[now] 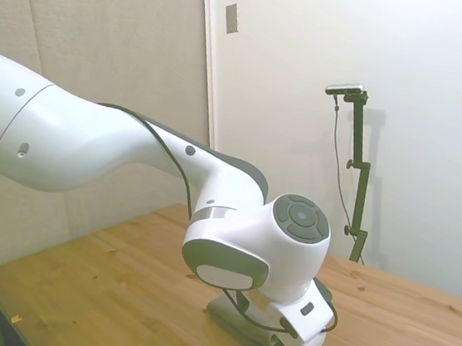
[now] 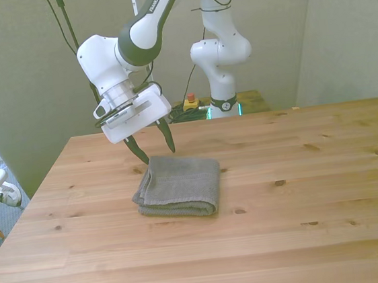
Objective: Unfold the towel
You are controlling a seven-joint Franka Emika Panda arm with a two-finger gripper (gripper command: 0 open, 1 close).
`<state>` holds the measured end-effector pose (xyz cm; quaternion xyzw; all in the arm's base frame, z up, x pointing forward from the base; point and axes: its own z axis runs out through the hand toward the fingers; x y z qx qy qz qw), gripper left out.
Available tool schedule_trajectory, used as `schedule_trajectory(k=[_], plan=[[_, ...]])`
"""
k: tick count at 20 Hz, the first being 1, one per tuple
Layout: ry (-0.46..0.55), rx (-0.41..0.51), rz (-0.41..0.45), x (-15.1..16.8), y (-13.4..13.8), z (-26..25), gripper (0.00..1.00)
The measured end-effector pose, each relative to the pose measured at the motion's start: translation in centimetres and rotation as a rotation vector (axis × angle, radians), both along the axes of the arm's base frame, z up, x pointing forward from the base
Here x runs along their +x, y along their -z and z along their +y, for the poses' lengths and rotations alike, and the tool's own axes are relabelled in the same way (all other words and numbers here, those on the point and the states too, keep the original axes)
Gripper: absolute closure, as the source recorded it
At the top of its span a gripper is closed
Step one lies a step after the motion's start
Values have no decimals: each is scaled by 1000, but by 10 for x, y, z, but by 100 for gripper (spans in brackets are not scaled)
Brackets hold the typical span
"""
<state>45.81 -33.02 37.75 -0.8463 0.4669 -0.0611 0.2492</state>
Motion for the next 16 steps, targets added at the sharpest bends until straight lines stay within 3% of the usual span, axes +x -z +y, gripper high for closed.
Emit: schedule_trajectory(k=[16], plan=[[8, 8, 1, 3, 4, -4, 100]])
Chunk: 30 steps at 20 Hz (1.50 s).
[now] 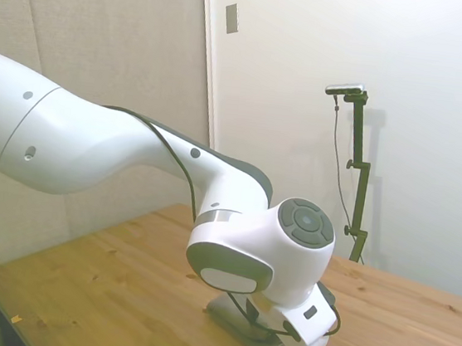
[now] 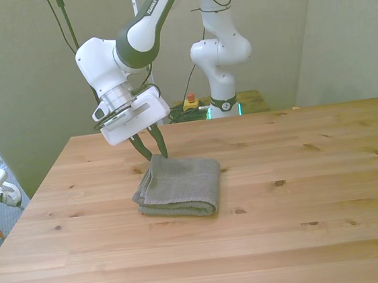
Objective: Unfold the towel
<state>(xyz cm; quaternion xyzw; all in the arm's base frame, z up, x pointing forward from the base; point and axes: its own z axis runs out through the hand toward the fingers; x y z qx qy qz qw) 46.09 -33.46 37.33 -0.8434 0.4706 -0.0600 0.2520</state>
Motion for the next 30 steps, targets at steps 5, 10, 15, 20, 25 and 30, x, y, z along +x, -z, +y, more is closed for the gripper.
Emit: schedule_trajectory(k=[5, 10, 15, 20, 25, 30], plan=[[8, 0, -7, -1, -2, -3, 100], [-6, -6, -30, 7, -18, 0, 100], [-53, -11, -69, 32, -47, 32, 100], [-139, -8, -107, 71, -86, 107, 100], [-255, -46, -124, 99, -110, 204, 100], [-385, -149, -102, 105, -103, 292, 0]])
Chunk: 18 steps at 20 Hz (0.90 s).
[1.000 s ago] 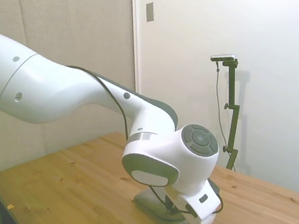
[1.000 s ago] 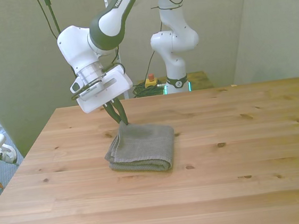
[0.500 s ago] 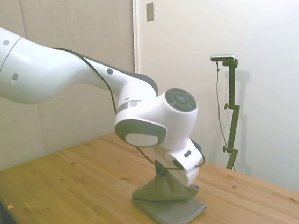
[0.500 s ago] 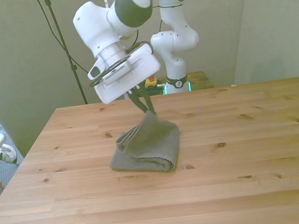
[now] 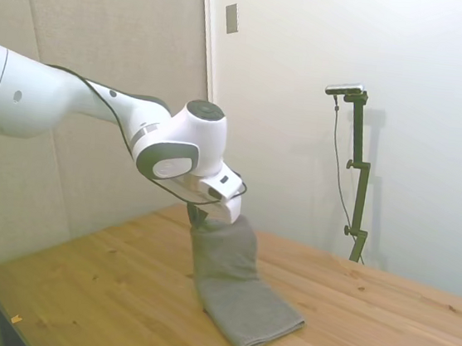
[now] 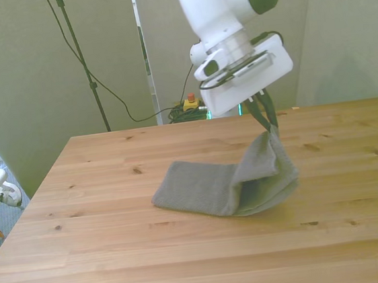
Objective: Unfold the towel
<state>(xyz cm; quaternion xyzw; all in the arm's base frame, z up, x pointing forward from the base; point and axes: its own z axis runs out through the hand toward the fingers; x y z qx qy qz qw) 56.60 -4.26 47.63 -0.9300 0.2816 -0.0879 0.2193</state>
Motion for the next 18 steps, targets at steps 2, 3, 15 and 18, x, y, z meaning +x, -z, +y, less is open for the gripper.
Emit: schedule_trajectory(k=[2, 3, 15, 18], plan=[[-23, -43, 2, -2, 14, 20, 0], [-30, -54, 7, -5, 22, 24, 0], [-64, -65, 41, -22, 44, 37, 0], [-75, -57, 66, -28, 42, 42, 0]])
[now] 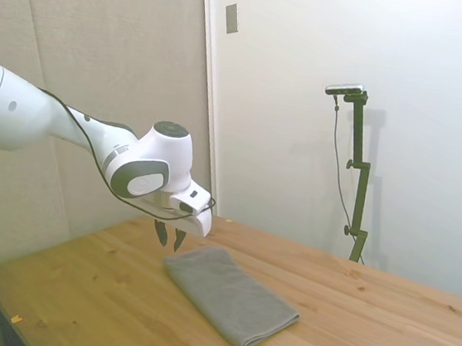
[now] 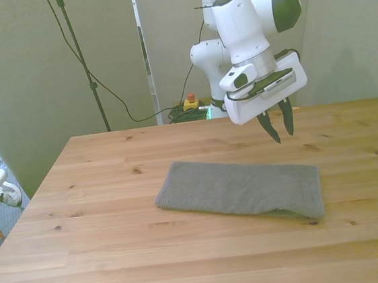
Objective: Unfold the towel
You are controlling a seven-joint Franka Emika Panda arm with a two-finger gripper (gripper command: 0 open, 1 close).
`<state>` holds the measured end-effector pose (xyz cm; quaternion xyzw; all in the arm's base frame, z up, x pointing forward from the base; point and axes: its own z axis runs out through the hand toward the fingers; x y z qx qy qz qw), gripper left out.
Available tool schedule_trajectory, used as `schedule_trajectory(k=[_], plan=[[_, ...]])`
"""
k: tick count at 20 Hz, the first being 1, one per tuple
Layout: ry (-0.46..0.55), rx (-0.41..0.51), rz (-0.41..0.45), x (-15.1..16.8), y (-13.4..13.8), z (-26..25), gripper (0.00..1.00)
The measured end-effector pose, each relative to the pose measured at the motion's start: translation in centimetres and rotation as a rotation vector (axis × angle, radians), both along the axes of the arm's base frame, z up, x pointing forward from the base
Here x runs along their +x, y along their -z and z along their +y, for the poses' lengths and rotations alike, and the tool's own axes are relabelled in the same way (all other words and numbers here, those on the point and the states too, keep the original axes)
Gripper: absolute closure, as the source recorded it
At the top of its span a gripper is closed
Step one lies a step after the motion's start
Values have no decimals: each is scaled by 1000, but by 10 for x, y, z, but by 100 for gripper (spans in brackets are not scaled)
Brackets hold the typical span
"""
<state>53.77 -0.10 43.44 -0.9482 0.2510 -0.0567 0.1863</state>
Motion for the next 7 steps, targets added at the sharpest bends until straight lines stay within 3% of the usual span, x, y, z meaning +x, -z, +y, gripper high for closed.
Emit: schedule_trajectory(k=[7], plan=[[235, -231, 146, -17, -7, -31, 0]])
